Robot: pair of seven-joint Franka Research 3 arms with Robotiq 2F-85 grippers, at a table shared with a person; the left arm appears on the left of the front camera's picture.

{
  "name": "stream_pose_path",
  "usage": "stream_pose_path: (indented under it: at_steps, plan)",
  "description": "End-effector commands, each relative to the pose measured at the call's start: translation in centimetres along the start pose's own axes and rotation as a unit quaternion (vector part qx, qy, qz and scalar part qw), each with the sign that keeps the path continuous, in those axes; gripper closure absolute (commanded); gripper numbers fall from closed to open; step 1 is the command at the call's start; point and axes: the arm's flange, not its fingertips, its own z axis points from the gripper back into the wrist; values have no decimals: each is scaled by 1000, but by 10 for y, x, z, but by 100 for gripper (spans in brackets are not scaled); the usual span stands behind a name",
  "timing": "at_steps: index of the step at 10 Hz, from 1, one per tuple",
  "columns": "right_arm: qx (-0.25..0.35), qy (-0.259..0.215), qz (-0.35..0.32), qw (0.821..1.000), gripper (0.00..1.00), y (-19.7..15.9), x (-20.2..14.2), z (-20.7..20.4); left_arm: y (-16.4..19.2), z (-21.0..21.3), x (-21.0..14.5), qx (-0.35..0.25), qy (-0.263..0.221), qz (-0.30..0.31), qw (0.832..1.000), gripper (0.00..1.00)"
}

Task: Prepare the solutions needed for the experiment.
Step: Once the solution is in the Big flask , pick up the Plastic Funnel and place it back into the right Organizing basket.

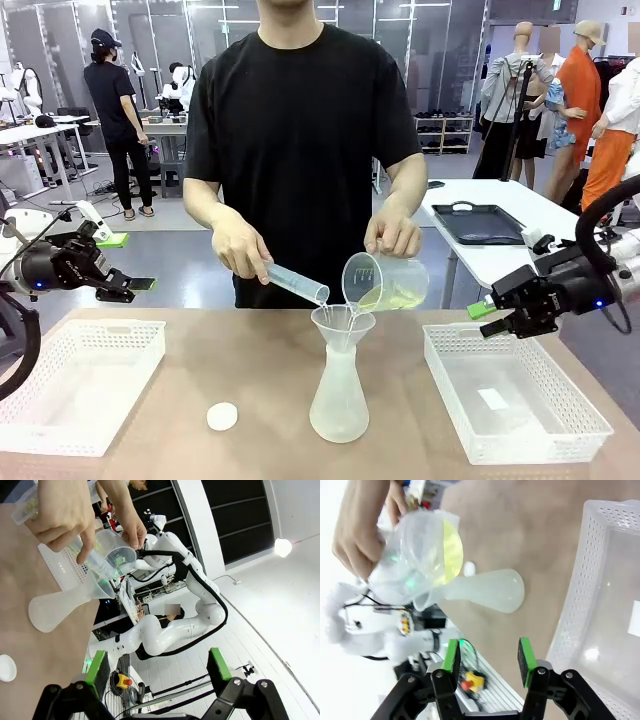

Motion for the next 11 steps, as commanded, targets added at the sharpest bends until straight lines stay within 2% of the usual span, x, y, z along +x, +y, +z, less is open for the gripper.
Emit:
stream_pose_path:
  at_steps: [1, 3, 9, 11]
  plan:
    - [31, -38, -31, 998, 41, -9, 6, -3, -1, -1, 1, 0, 1, -4, 1000, 0]
    - [54, -50, -46, 996, 41, -17, 1, -10, -1, -1, 1, 0, 1, -4, 1000, 0]
    - [98, -11, -95, 991, 41, -32, -3, -13, -1, -1, 1, 0, 1, -4, 1000, 0]
    - [95, -6, -106, 990, 41, -34, -2, -14, -1, -1, 1, 0, 1, -4, 1000, 0]
